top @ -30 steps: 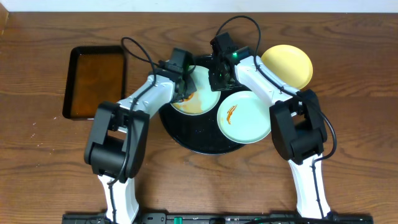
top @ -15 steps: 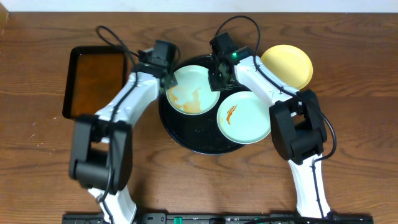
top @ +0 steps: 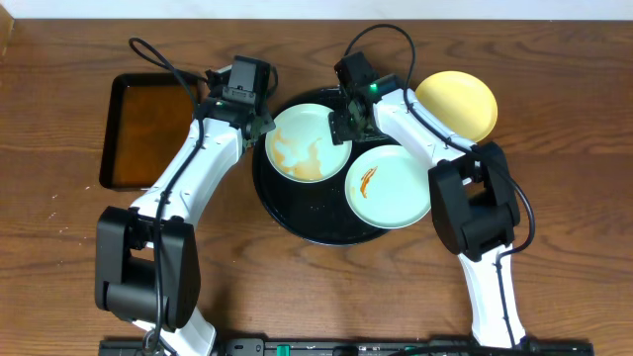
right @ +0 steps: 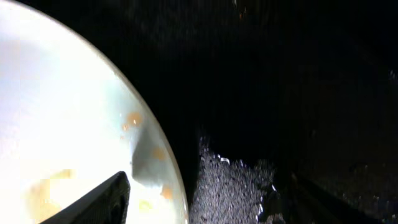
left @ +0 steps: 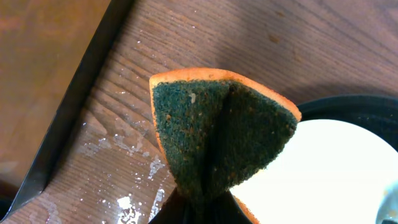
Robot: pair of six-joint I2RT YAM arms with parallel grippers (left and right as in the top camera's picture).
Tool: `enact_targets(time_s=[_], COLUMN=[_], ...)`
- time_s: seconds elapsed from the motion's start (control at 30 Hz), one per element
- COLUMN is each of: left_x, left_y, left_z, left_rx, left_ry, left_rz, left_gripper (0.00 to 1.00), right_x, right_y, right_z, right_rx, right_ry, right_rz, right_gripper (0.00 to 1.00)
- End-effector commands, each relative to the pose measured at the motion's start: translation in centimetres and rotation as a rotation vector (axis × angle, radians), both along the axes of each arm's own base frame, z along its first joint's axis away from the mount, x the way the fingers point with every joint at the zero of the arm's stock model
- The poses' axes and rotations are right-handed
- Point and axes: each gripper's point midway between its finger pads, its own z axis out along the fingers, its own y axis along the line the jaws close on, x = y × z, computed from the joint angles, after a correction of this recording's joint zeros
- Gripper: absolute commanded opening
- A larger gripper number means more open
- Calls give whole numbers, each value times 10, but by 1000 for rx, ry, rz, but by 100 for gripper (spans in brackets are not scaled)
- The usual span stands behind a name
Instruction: Clean dirty plates on tray and stack at the side
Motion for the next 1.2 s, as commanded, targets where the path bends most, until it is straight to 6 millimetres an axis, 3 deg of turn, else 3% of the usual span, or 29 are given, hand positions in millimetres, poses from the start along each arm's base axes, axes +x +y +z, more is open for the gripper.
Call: enact_targets(time_s=[0.0,0.07,0.1,0.2,0.23,0.37,0.5,0.7,0.9,1.0,1.17], left_x=[-2,-3,-3,-4,-4,-4,-4,-4,-4,-4,-4], left_y=[2,2,2,2,2,2,2,2,2,2,2], left_z=[-1,-2,-2,-2,-2,-2,-2,-2,-2,-2,-2], left_rx=[16,16,16,17,17,17,17,17,17,17,17], left_ry=[7,10,11,14,14,14,14,14,14,14,14], left_rz=[-8,-8,-8,-8,-8,-8,-8,-8,-8,-8,-8], left_gripper=[8,8,8,8,8,8,8,9,9,9,9], right_x=[2,-1,-3,-6,-7,-5,4,21,24,21,19], right_y=[-3,-2,-2,-2,-3,-2,-11,-37,-47,-47,-48], right_z=[-18,-25,-30,-41,-43,-38,-13,65,145,171,197], right_rx=[-13,-6,-9,-12,-14,-10,-39,-173,-293,-354,-503], right_ry=[18,37,49,75,80,69,9,-198,-407,-477,-574], right_rz=[-14,-16,-25,-34,-34,-34,-53,-101,-68,-36,-3], right_gripper=[70,63,54,11,1,1,1,1,1,1,1])
